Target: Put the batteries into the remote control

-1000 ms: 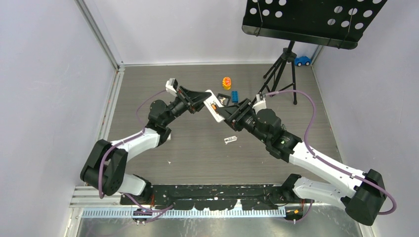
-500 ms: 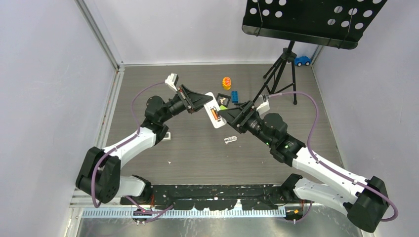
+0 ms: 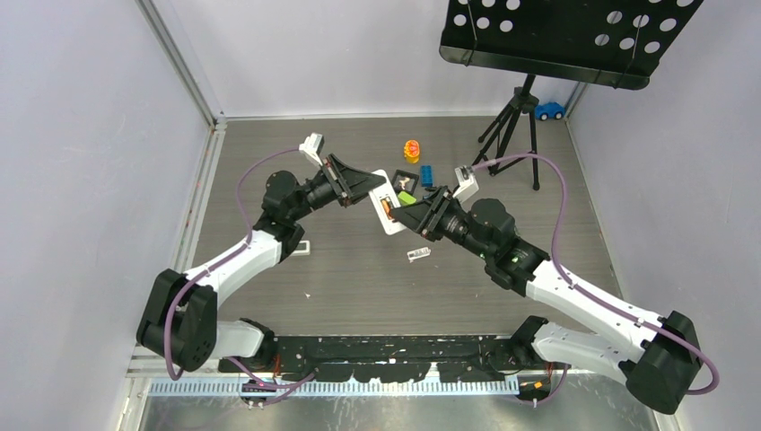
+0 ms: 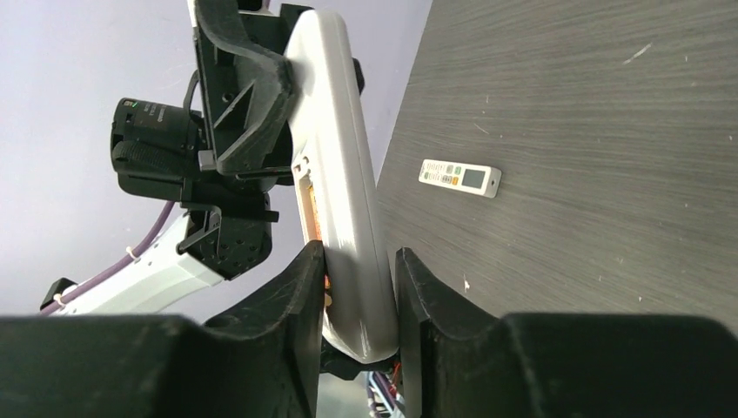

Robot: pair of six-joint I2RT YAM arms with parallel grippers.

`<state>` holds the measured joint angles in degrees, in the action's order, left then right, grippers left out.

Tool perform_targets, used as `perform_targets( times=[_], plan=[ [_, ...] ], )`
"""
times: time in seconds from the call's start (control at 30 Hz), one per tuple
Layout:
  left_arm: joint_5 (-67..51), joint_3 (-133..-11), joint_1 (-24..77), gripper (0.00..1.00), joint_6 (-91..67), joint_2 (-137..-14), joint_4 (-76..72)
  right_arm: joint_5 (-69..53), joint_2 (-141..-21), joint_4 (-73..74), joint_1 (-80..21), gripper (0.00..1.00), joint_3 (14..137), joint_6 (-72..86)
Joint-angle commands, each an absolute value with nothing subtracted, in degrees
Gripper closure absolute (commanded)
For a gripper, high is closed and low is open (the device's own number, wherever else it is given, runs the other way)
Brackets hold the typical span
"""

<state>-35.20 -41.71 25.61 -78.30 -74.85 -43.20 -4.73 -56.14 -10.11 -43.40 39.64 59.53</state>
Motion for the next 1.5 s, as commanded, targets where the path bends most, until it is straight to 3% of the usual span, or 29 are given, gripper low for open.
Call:
perform_targets(
  times=[0.0, 0.23, 0.43, 0.53, 0.67, 0.9, 1.13, 1.3, 1.4, 1.47],
  plan=[
    [-36.6, -44.7, 25.3, 1.0, -77.7, -72.5, -45.3, -4.2, -58.5, -8.0, -43.2, 0.71, 42.0, 55.8],
    [-36.9, -45.2, 25.3, 1.0, -76.0, -72.0, -43.7, -6.5, -59.8, -7.4, -43.3, 0.7, 43.7, 53.7],
    [-36.2, -44.0, 25.2, 1.0, -71.4, -69.9, -39.3, -5.5, -56.2, -8.5, -43.3, 0.39, 43.0, 54.1],
    [-34.9, -43.1, 25.2, 1.0, -68.6, -68.4, -36.4, -11.9, -54.0, -15.9, -43.4, 0.29, 40.7, 52.2],
    [-32.6, -42.1, 25.2, 1.0, -66.8, -66.7, -32.9, -13.9, -53.8, -13.4, -44.2, 0.24, 41.8, 45.9],
    [-29.9, -42.5, 25.2, 1.0, -65.1, -64.2, -24.6, 0.6, -60.4, 8.1, -49.2, 0.18, 53.7, 27.4],
    [-28.6, -42.4, 25.2, 1.0, -65.1, -63.1, -19.6, 5.6, -69.7, 11.5, -55.3, 0.18, 61.0, 17.6],
    [-28.1, -43.0, 25.2, 1.0, -64.6, -61.3, -15.5, 10.3, -75.0, 14.0, -57.6, 0.32, 64.8, 13.9],
    [-29.6, -43.6, 25.2, 0.99, -64.2, -60.7, -13.2, 12.2, -76.5, 16.6, -57.7, 0.59, 66.6, 13.0],
    [-33.0, -44.3, 25.2, 0.91, -63.2, -60.3, -12.3, 11.5, -76.4, 19.2, -57.7, 0.73, 67.7, 11.4]
  ],
)
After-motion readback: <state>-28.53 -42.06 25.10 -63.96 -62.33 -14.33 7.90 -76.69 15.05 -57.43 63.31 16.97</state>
